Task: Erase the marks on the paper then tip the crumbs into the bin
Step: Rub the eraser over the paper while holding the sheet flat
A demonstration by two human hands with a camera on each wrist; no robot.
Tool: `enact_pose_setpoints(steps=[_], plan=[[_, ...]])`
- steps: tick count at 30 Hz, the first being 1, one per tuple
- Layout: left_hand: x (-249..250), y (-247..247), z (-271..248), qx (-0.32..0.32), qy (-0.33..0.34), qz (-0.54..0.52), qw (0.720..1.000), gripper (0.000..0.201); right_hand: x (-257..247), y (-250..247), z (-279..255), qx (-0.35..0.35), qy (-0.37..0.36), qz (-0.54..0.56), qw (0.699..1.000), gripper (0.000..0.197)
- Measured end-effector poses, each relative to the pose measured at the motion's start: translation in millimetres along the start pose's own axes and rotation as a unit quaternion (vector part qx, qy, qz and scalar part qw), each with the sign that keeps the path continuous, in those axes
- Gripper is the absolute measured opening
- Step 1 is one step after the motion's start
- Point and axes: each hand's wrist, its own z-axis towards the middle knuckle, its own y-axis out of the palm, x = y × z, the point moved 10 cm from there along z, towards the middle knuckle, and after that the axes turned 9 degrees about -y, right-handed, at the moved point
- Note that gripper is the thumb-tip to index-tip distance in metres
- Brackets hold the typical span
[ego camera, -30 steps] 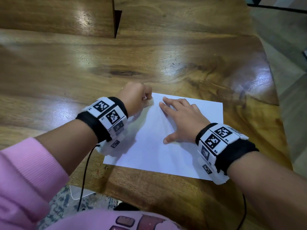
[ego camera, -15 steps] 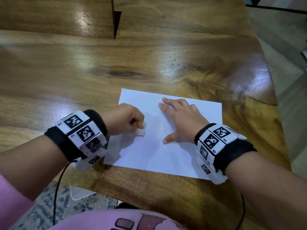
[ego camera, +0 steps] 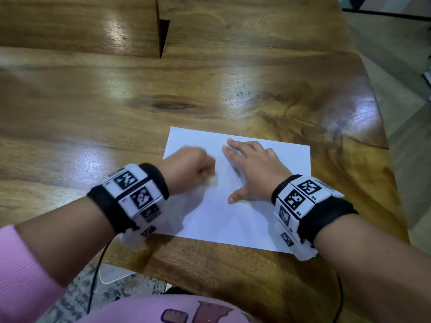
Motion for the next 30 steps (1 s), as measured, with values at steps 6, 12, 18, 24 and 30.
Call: enact_pose_setpoints(steps=[6,12,18,24,30], plan=[[-3.1,-25.0,23.4,0.056,-0.032,-0.020,0.998,0.006,0.4,-1.0,0.0,0.002,-0.002,0.004,1.000,0.114],[-0.5,14.3,-16.2,-0.041,0.026,0.004,0.999,0.005,0.6,0.0,-0.1,0.002,0.000,-0.004,1.000,0.113],[1.9,6.6,-13.6,0.004,0.039,0.000,0.999,0.010,0.5,0.3,0.4,0.002,0.001,-0.003,1.000,0.114],[5.6,13.2,-16.1,-0.021,0.048,-0.001,0.999,0.008,0.4,-0.2,0.1,0.005,0.004,0.001,1.000,0.114],[3.3,22.3,-29.5,-0.031,0.059,-0.007,0.998,0.012,0.2,-0.3,-0.6,0.003,0.007,0.002,1.000,0.114]])
